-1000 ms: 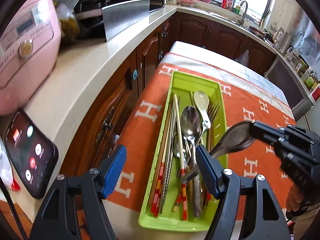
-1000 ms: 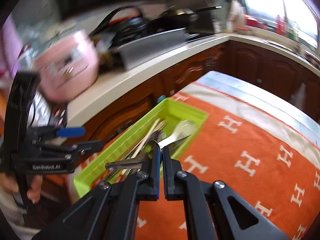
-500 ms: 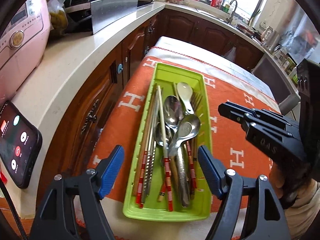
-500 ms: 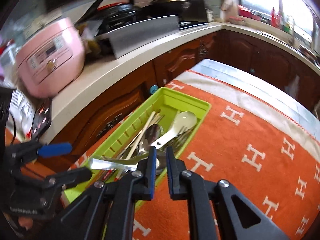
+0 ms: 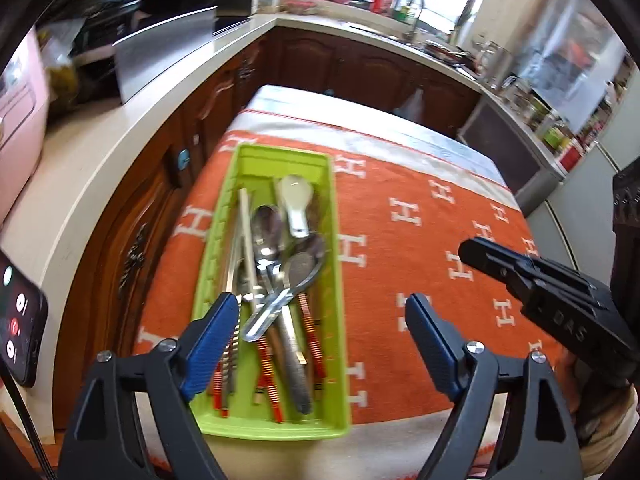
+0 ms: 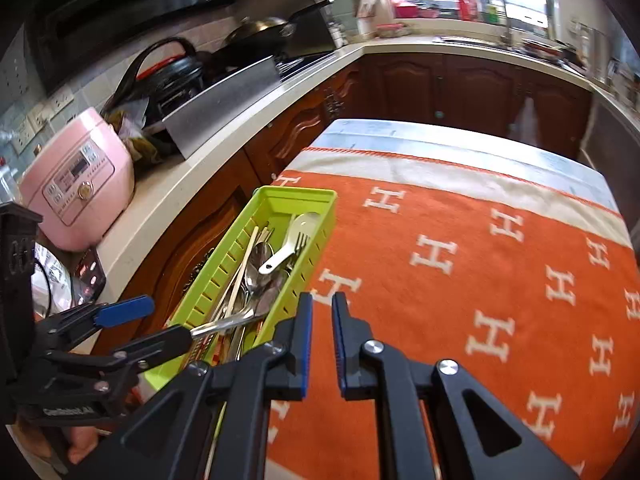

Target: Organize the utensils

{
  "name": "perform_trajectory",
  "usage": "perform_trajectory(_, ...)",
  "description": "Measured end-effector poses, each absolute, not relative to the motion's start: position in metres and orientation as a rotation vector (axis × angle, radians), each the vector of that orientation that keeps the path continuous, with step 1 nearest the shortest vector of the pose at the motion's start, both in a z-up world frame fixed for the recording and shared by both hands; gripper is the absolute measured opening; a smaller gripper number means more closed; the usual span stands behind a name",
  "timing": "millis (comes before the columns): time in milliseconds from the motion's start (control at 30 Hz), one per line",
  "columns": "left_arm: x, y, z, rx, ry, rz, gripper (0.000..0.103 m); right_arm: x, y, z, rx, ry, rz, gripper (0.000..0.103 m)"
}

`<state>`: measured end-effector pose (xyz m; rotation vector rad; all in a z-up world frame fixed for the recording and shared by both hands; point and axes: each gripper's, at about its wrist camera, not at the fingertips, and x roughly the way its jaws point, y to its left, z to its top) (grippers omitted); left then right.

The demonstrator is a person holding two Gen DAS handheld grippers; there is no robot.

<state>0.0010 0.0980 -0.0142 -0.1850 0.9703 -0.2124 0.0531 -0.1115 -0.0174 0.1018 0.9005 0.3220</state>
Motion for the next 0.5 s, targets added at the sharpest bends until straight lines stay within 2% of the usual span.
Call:
perform_trajectory(133, -0.001, 0.082, -0.004, -0.17, 0.977, -0.258, 0.088, 0.03, -0.122, -0.003, 0.124, 0.892, 0.277, 0.01)
perform_trajectory(200, -0.003, 0.074, 0.002, -0.161, 0.976, -0.272, 0.088, 0.019, -0.128, 0.002, 0.137, 0.889, 0.248, 0.016)
perform_trajectory(267, -0.005, 0.065, 0.007, -0.155, 0.976, -0.288, 0.089, 0.008, -0.137, 0.008, 0.163, 0.884, 0.211, 0.029)
perform_trajectory(333, -0.009, 0.058, 0.011, -0.146, 0.974, -0.301, 0.089, -0.001, -0.145, 0.013, 0.189, 0.872, 0.19, 0.036)
perform_trajectory(500, -0.019, 0.033, 0.025, -0.097, 0.948, -0.296, 0.089, -0.025, -0.157, 0.028, 0.165, 0.816, 0.092, 0.041)
